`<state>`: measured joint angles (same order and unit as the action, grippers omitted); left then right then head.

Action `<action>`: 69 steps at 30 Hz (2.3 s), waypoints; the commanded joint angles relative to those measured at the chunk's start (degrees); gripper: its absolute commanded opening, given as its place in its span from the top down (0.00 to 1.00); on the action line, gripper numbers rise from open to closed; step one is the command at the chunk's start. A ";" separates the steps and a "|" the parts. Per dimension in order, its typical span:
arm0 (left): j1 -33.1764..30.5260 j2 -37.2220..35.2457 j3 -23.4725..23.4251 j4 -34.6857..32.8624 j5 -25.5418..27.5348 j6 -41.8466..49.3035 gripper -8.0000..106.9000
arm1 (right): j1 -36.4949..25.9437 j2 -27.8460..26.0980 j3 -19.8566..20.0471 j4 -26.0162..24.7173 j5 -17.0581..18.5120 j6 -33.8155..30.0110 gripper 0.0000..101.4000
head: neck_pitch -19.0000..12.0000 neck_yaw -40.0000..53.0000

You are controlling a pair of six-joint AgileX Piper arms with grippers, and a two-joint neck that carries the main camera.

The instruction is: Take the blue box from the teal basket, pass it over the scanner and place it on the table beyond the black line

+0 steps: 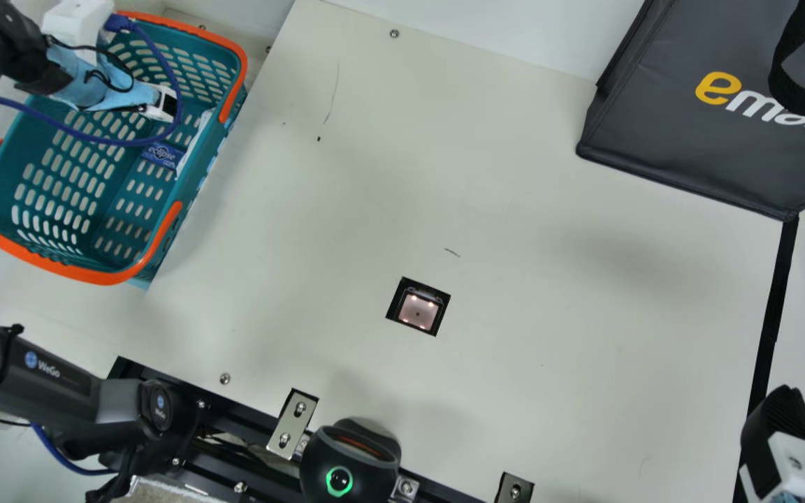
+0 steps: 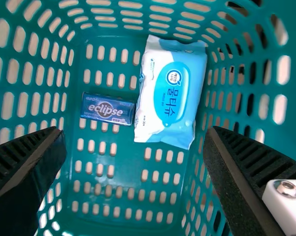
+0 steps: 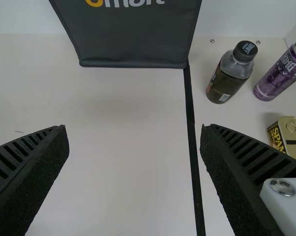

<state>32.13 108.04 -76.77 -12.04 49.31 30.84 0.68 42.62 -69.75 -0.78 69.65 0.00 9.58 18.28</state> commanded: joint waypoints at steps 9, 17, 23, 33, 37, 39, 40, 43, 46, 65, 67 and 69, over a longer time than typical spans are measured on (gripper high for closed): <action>-1.20 4.05 2.41 2.69 -7.80 -18.89 0.15 | 0.00 0.00 0.00 0.00 0.00 0.00 0.06 | -1.66 0.14; -1.07 5.31 4.76 4.47 -13.95 -32.19 0.15 | 0.00 0.00 0.00 0.00 -0.05 0.00 0.06 | -1.66 0.14; -0.98 6.00 6.29 6.50 -17.17 -40.84 0.15 | 0.00 0.00 0.00 0.00 -0.06 0.00 0.06 | -1.66 0.14; -0.87 7.58 7.94 14.94 -19.55 -59.03 0.15 | 0.00 0.00 0.00 0.00 -0.06 0.00 0.06 | -1.66 0.14; -1.33 8.73 7.59 18.77 -18.42 -67.72 0.15 | 0.00 0.00 0.00 0.00 -0.06 0.00 0.06 | -1.66 0.14; -1.69 9.39 7.32 19.94 -17.75 -71.26 0.15 | 0.00 0.00 0.00 0.00 -0.06 0.00 0.06 | -1.66 0.14; -1.92 9.73 7.16 20.41 -17.45 -72.84 0.15 | 0.00 0.00 0.00 0.00 -0.06 0.00 0.06 | -1.66 0.14; -2.51 10.79 6.68 21.08 -16.75 -76.50 0.15 | 0.00 0.00 0.00 0.00 -0.06 0.00 0.06 | -1.66 0.14; -2.88 11.87 6.33 21.41 -16.68 -78.89 0.15 | 0.00 0.00 0.00 0.00 -0.06 0.00 0.06 | -1.66 0.14; -3.42 18.42 3.89 25.61 -18.21 -88.84 0.15 | 0.00 0.00 0.00 0.00 0.00 0.00 0.06 | -1.66 0.14; -3.55 18.97 3.49 26.12 -17.88 -89.68 0.15 | 0.00 0.00 0.00 0.00 0.00 0.00 0.06 | -1.66 0.14; -3.65 19.48 3.06 26.55 -17.51 -90.37 0.15 | 0.00 0.00 0.00 0.00 0.00 0.00 0.06 | -1.66 0.14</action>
<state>28.53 127.31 -73.57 14.29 31.62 -59.16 0.68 42.62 -69.75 -0.78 69.65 0.00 9.58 18.28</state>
